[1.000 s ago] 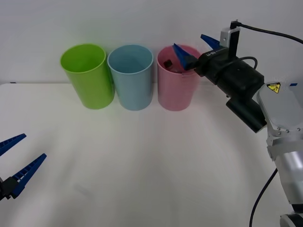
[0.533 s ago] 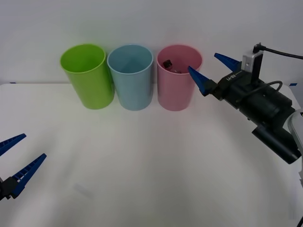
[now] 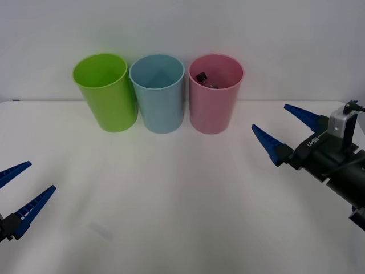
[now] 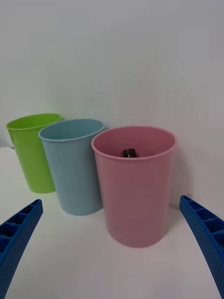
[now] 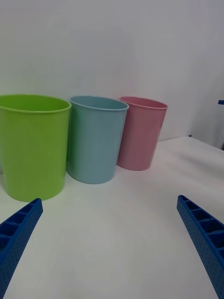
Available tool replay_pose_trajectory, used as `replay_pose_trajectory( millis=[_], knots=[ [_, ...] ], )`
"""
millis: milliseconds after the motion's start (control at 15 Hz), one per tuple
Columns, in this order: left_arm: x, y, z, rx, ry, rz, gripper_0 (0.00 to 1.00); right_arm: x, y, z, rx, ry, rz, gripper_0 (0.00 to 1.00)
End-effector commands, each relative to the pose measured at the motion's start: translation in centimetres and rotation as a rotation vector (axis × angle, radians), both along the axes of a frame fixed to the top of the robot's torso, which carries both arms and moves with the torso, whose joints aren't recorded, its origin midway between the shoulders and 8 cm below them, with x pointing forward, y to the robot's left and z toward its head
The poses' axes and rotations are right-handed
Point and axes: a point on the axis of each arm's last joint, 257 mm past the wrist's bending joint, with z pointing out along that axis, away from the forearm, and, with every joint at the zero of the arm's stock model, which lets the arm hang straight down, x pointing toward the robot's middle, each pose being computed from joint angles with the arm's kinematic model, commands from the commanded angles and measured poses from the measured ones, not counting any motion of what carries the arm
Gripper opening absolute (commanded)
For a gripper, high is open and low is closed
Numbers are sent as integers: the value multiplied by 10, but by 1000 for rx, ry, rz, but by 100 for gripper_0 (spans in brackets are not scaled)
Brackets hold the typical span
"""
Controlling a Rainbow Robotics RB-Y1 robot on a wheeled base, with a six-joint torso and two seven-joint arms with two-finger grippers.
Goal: Grasp the object on the table and drop it into the matching bin: aluminum can to the light blue bin, PET bottle to the pink bin.
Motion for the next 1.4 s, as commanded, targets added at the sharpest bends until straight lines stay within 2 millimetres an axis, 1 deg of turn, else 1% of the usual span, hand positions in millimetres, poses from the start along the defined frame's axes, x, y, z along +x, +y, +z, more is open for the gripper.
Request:
replay_pose_trajectory(
  millis=[67, 200, 333, 667, 867, 1200, 1400],
  knots=[
    [0, 0, 0, 0, 0, 0, 100, -28, -22, -27, -88, 7, -32, 100],
    [0, 0, 0, 0, 0, 0, 100, -46, -35, -45, -143, 20, -31, 100],
    [0, 0, 0, 0, 0, 0, 100, -67, -49, -64, -192, 42, -29, 100],
    [0, 0, 0, 0, 0, 0, 100, -118, -66, -96, -241, 85, -9, 100],
    [0, 0, 0, 0, 0, 0, 100, -141, -75, -115, -237, 127, 19, 100],
    [0, 0, 0, 0, 0, 0, 100, -172, -77, -147, -230, 198, 111, 100],
    [0, 0, 0, 0, 0, 0, 100, -183, -79, -157, -232, 216, 140, 100]
  ],
)
